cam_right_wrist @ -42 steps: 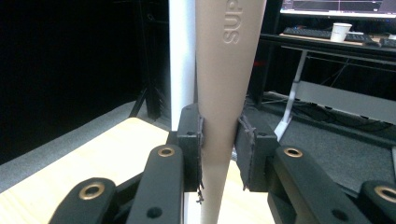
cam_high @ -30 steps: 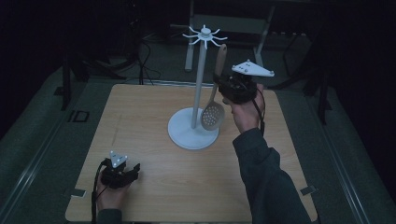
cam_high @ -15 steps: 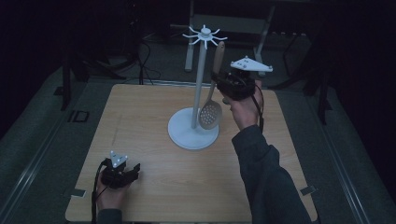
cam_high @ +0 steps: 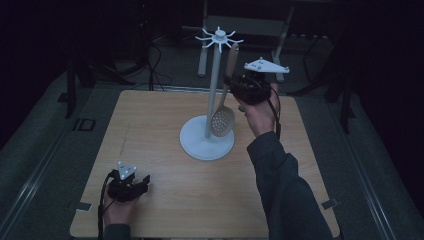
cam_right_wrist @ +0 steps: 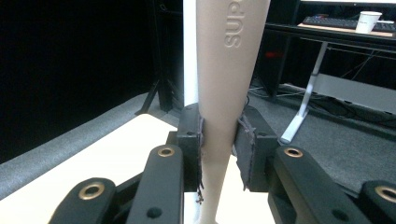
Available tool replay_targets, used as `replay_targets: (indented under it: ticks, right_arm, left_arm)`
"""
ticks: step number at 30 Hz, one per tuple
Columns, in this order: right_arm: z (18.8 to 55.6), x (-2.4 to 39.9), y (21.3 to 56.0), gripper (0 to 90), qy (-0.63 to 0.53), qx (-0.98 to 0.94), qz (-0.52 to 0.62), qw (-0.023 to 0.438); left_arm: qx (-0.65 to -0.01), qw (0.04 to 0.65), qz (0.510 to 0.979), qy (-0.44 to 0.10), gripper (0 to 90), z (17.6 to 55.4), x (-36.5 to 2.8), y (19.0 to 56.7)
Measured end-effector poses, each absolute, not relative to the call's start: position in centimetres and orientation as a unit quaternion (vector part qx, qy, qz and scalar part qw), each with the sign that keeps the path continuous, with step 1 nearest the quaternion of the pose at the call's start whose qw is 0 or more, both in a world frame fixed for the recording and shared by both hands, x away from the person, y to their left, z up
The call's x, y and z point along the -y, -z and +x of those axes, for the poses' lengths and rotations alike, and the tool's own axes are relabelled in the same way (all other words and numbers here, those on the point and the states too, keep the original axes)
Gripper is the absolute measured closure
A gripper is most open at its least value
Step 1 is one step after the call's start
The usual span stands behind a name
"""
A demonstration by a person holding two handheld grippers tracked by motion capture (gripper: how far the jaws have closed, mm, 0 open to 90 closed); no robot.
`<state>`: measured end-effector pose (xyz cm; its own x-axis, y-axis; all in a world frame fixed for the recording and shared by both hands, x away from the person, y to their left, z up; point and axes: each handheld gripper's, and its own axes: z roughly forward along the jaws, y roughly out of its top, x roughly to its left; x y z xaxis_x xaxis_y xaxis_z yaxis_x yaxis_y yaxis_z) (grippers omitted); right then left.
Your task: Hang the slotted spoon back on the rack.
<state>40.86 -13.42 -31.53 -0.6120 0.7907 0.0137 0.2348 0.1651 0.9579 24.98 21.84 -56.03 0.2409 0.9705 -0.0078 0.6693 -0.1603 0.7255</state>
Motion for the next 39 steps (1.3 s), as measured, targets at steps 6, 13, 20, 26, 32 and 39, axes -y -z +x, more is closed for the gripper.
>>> replay_targets:
  ticks: [6, 13, 20, 26, 32, 39]
  right_arm:
    - [41.04, 13.2, 31.59, 72.8, -0.537, -0.72, 0.358, 0.256]
    - [41.3, 12.75, 31.89, 72.7, -0.535, -0.722, 0.359, 0.251]
    - [41.35, 12.7, 32.07, 72.3, -0.536, -0.721, 0.361, 0.249]
    - [41.09, 12.76, 31.94, 69.1, -0.54, -0.717, 0.359, 0.255]
    - [41.01, 12.82, 31.92, 65.1, -0.543, -0.717, 0.357, 0.253]
    - [40.85, 12.74, 32.16, 51.9, -0.538, -0.718, 0.358, 0.258]
  left_arm:
    - [-0.567, 0.313, 0.723, -0.24, 40.9, 24.96, -21.87, 56.02]
    - [-0.567, 0.314, 0.723, -0.241, 40.9, 24.94, -21.91, 56.01]
    - [-0.567, 0.314, 0.723, -0.24, 40.8, 24.95, -21.92, 56.01]
    - [-0.567, 0.314, 0.723, -0.24, 40.9, 24.94, -21.87, 56.02]
    - [-0.566, 0.313, 0.724, -0.24, 40.8, 24.95, -21.84, 56.03]
    - [-0.566, 0.313, 0.724, -0.24, 40.8, 24.97, -21.8, 56.05]
